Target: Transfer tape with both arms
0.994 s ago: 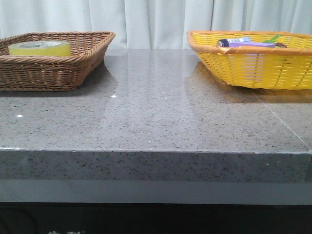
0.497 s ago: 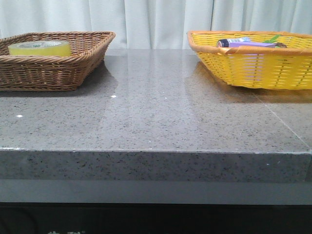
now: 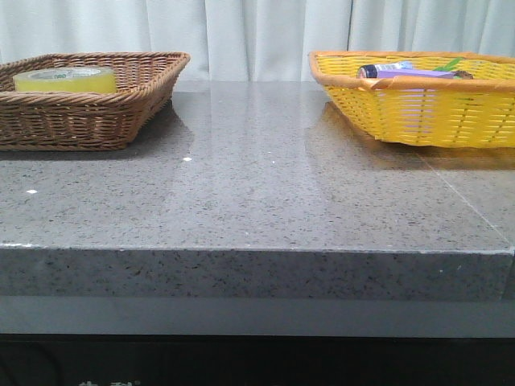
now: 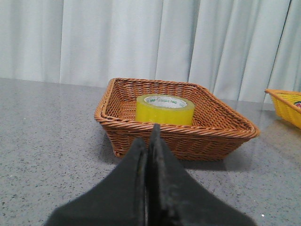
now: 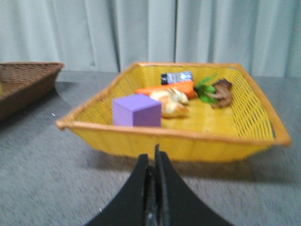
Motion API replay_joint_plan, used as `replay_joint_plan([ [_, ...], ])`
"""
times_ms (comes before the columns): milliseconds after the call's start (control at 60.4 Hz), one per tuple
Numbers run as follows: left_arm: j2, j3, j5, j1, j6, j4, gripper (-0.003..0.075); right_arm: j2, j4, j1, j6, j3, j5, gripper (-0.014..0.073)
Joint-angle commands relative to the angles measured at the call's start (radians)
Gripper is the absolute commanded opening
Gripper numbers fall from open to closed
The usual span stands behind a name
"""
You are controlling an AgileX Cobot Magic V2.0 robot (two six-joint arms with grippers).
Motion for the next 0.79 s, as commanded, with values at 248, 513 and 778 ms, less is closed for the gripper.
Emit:
replay_joint_plan([
  [248,-0.018,0.039,-0.082,-0.007,-0.007,0.002,-0.0020,-0.126,0.016,-0.033,-0.003,0.173,-0.202,-0.0070],
  [513,-0.018,0.039,-0.082,-0.007,-0.007,0.002,-0.0020,-0.126,0.016,-0.036,-0.003,0.174,-0.223,-0.0070],
  [778,-0.018,0.039,-0.082,-0.007,-0.007,0.002,-0.0020,-0.126,0.013,-0.038,-0.003,0.174,-0.223,-0.0070],
])
